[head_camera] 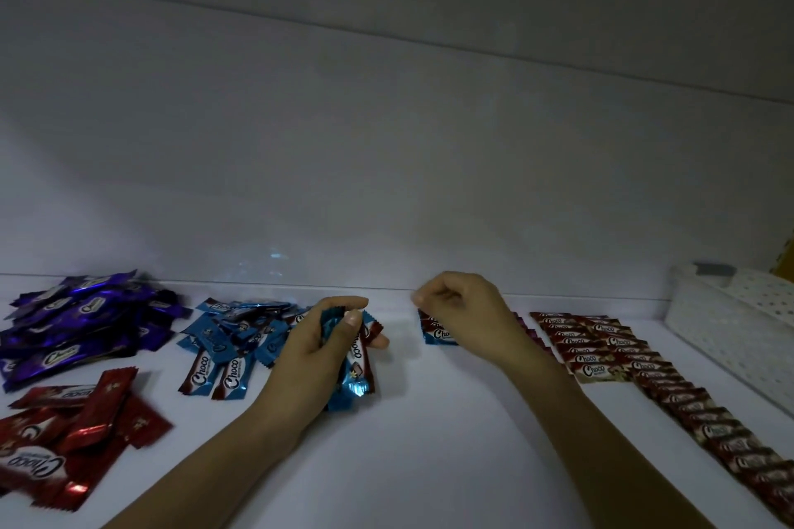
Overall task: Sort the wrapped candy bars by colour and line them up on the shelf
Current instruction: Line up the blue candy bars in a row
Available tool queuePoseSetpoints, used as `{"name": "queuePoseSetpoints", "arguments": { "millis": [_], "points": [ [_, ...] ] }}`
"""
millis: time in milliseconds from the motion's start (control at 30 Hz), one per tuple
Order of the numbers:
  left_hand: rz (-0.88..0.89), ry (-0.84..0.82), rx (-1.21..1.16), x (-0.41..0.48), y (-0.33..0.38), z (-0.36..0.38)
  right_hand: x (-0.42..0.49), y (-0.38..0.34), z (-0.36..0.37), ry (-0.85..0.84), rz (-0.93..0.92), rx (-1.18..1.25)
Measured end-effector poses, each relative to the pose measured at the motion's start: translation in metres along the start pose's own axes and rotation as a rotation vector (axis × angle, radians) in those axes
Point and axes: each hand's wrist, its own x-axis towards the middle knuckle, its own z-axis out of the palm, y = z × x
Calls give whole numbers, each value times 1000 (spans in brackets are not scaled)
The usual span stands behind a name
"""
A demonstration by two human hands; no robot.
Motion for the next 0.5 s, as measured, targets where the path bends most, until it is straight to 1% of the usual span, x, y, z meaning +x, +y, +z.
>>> {"name": "queuePoseSetpoints", "arguments": {
  "millis": [33,100,133,200,267,333,433,500],
  "points": [
    [6,-7,19,-1,1,0,-4,-14,1,-117,23,186],
    [10,-1,71,0,-1,-1,-10,-30,8,-311,9,351],
    [12,15,95,0,-1,-2,-11,-32,11,-344,-14,412],
    [6,18,127,1,-3,-4,-11,-34,10,-285,-1,470],
    [-3,-24,136,0,-3,-5,-10,-31,7,-225,68,456],
    [5,-47,143,-1,-3,-4,-10,-27,6,-260,101,427],
    [18,0,159,0,-3,-4,-12,-28,14,-332,56,410],
    [-3,-25,134,0,-3,-4,-11,-30,16,-287,73,416]
  ]
}}
